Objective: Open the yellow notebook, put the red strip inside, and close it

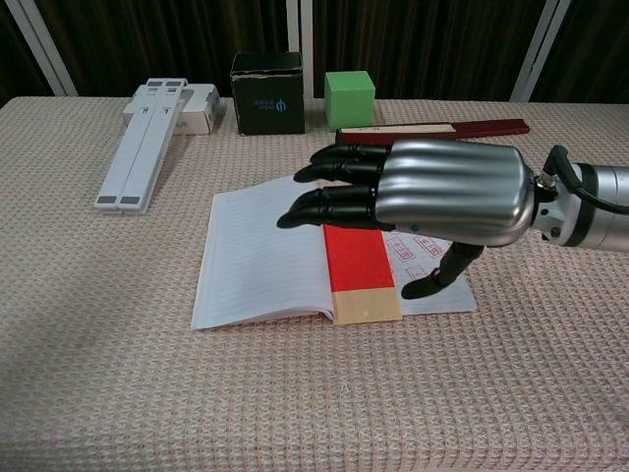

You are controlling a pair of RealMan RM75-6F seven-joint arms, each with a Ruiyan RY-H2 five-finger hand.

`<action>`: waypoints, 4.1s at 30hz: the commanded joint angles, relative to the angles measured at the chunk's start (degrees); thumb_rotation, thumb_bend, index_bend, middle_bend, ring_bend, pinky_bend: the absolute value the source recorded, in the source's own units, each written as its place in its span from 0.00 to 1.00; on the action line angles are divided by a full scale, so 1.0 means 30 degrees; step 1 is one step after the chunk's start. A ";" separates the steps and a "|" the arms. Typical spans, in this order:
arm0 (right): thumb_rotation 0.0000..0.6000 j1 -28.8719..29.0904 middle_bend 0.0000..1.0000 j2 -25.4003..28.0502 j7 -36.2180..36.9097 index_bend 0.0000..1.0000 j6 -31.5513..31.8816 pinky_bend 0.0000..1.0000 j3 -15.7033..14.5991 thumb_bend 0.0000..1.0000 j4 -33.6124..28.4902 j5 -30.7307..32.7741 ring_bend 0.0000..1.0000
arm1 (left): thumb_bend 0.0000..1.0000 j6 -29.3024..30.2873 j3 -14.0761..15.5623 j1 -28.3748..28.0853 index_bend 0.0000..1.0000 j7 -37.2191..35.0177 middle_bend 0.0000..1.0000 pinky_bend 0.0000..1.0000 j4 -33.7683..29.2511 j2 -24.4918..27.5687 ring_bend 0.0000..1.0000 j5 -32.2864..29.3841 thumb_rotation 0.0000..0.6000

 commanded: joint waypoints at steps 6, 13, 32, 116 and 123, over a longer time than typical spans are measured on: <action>1.00 -0.0440 0.07 -0.0990 -0.0108 0.00 -0.0531 0.00 0.0087 0.08 0.0352 -0.0139 0.00 | 0.03 -0.0073 -0.0017 -0.0045 0.36 0.0151 0.22 0.18 -0.0107 0.0010 0.13 0.0035 1.00; 1.00 -0.0267 0.06 -0.1794 0.0129 0.00 -0.1042 0.00 0.0287 0.08 0.1128 -0.0305 0.00 | 0.03 -0.0004 0.0009 0.0012 0.36 0.0110 0.22 0.18 -0.0094 0.0005 0.13 0.0016 1.00; 1.00 0.0172 0.06 -0.2952 0.0858 0.00 -0.1593 0.00 0.0647 0.08 0.2822 -0.0321 0.00 | 0.03 0.0039 0.0012 0.0034 0.36 -0.0145 0.22 0.18 0.0146 -0.0044 0.13 -0.0105 1.00; 1.00 0.0835 0.09 -0.7299 -0.3659 0.05 -0.5283 0.00 0.3593 0.38 0.2495 0.2972 0.00 | 0.03 0.0631 0.0186 0.0441 0.36 -0.0382 0.22 0.18 0.0383 -0.0004 0.13 0.0295 1.00; 1.00 0.0619 0.08 -0.6791 -0.4149 0.02 -0.5249 0.00 0.3389 0.38 0.1761 0.3000 0.00 | 0.03 0.0737 0.0182 0.0496 0.36 -0.0636 0.22 0.18 0.0593 -0.0009 0.13 0.0193 1.00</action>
